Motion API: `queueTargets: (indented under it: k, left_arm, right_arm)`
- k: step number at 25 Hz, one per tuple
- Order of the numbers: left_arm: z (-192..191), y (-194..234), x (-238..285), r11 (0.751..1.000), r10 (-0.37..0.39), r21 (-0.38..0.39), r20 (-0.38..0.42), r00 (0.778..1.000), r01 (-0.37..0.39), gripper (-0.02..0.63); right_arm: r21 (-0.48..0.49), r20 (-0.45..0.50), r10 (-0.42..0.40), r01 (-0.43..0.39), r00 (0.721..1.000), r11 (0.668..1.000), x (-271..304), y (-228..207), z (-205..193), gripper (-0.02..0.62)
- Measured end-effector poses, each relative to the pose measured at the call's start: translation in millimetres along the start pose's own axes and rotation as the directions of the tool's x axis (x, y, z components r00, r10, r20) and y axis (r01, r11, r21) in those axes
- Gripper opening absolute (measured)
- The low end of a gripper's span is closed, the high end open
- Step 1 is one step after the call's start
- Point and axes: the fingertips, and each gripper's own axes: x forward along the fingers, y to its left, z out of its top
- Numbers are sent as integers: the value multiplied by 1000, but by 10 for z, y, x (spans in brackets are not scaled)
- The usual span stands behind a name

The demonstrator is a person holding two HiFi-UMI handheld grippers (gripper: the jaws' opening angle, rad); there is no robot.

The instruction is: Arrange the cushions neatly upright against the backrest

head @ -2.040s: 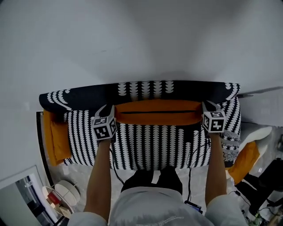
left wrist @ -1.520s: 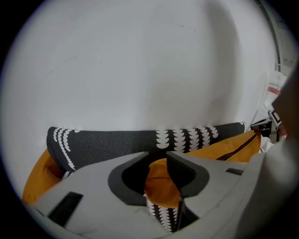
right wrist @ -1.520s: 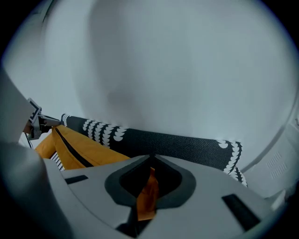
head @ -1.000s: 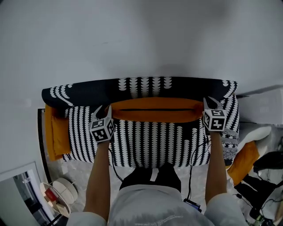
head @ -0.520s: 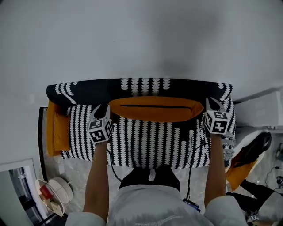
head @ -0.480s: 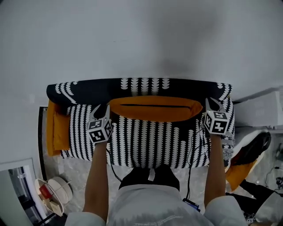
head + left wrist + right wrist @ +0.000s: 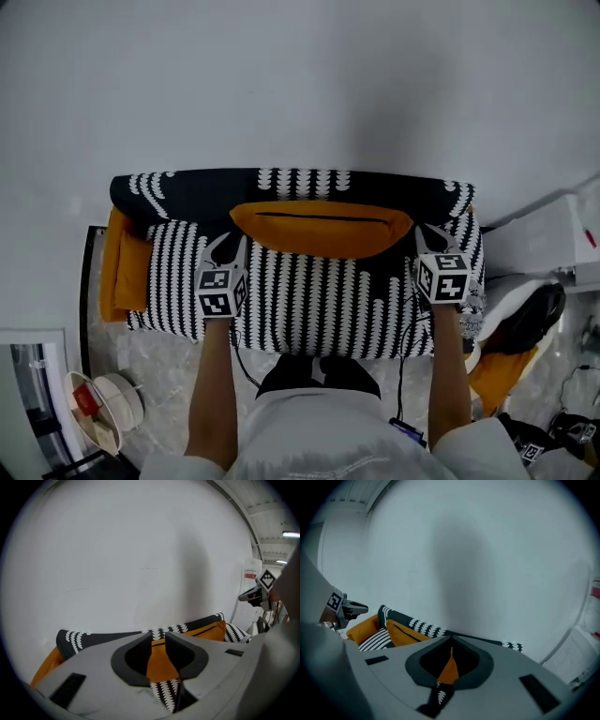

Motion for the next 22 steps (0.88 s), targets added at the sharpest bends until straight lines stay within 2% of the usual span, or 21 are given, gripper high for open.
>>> queueTargets:
  k: [5,11,15,22]
  left_arm:
    - [287,-272,-420,999,-19,40,72,997,16,59]
    - [676,-427,-1000,998,-1,65,176,984,-11,1]
    - [896,-486,-1310,996,21,80,234,972,-41,-3]
    - [1261,-609,-1679,984,23,162,274,961,-70,-3]
  right_arm:
    - [-25,62,55,-53,997,998,-338,241,225,11]
    - [-87,163,111,-98,980,991,-828,508,640,11]
    - [-138,210,147,-120,967,983,-1124,615,882,3]
    - [-233,264,215,-155,940,960,-1506,900,1218,3]
